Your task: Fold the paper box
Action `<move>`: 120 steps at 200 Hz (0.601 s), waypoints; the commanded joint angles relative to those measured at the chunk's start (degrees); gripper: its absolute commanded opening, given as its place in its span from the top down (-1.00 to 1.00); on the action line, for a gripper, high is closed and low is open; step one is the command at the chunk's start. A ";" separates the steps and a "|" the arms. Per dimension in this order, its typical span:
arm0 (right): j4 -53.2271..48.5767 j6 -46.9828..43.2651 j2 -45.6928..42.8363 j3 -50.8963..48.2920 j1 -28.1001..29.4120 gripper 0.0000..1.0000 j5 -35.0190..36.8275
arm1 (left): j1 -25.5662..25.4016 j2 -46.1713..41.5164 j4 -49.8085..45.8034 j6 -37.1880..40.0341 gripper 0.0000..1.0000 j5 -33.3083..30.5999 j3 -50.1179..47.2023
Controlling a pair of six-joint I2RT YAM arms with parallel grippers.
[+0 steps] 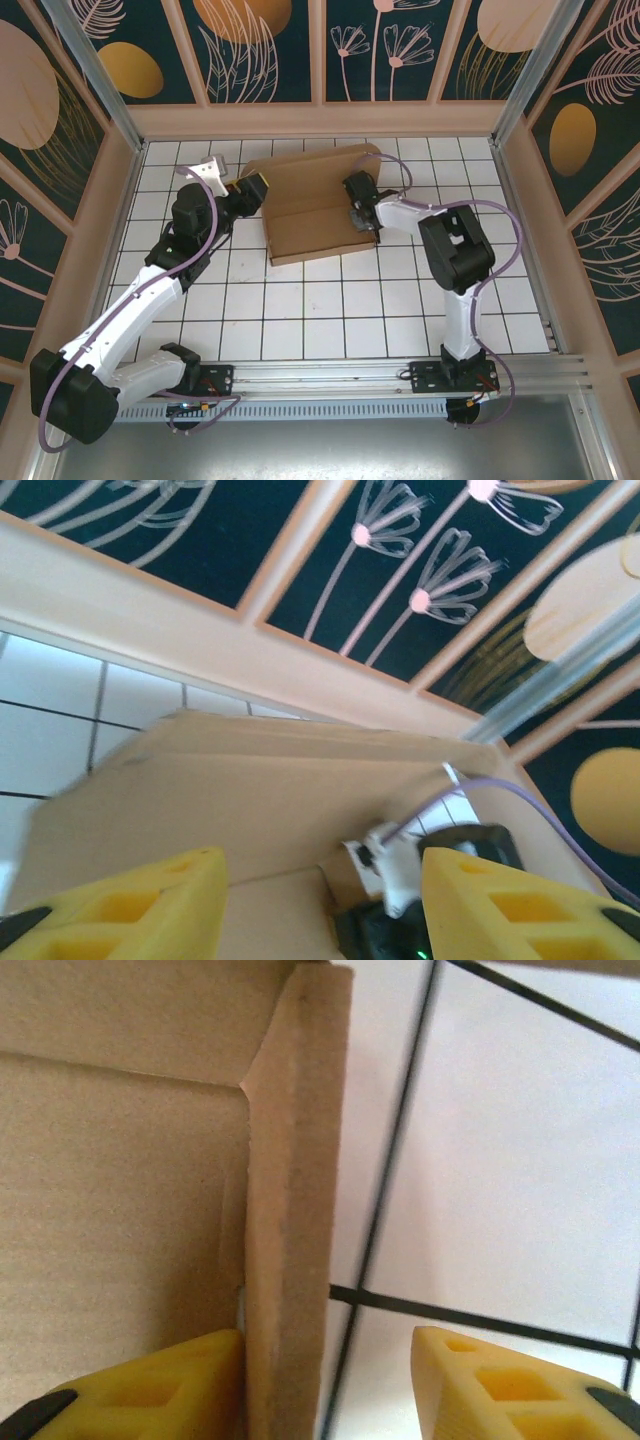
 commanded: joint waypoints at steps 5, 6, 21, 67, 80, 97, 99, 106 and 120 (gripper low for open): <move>1.94 3.60 -3.99 -4.46 -3.31 -0.05 0.80 | -0.26 -0.08 -1.57 -3.34 0.01 -15.85 -1.90; 2.04 3.74 -4.09 -4.60 -3.41 -0.06 0.64 | -0.26 -0.06 -1.61 -3.19 0.00 -16.34 -1.96; 3.64 5.45 -6.47 -6.18 -4.46 -0.13 -2.53 | -0.15 0.13 -1.20 2.35 -0.22 -18.25 -2.30; 14.03 4.83 -19.06 -13.41 -4.55 -0.48 -12.13 | -0.08 3.65 1.12 17.71 -0.40 -8.31 -0.44; 16.09 3.95 -21.66 -14.51 -4.97 -0.47 -13.55 | 0.54 4.55 2.42 18.83 -0.44 -6.74 -0.73; 23.74 2.50 -27.25 -19.53 -5.59 -0.37 -18.51 | 2.09 5.43 6.33 18.93 -0.47 -4.15 -2.52; 25.18 2.47 -28.22 -20.33 -5.61 -0.36 -18.65 | 2.29 5.48 6.82 18.86 -0.47 -3.82 -2.82; 29.86 2.19 -31.17 -23.52 -5.76 -0.34 -19.84 | 3.09 5.90 8.76 18.27 -0.47 -2.98 -3.92; 38.78 0.76 -35.43 -28.68 -6.57 -0.32 -22.20 | 5.09 6.78 12.99 15.08 -0.47 -1.70 -6.12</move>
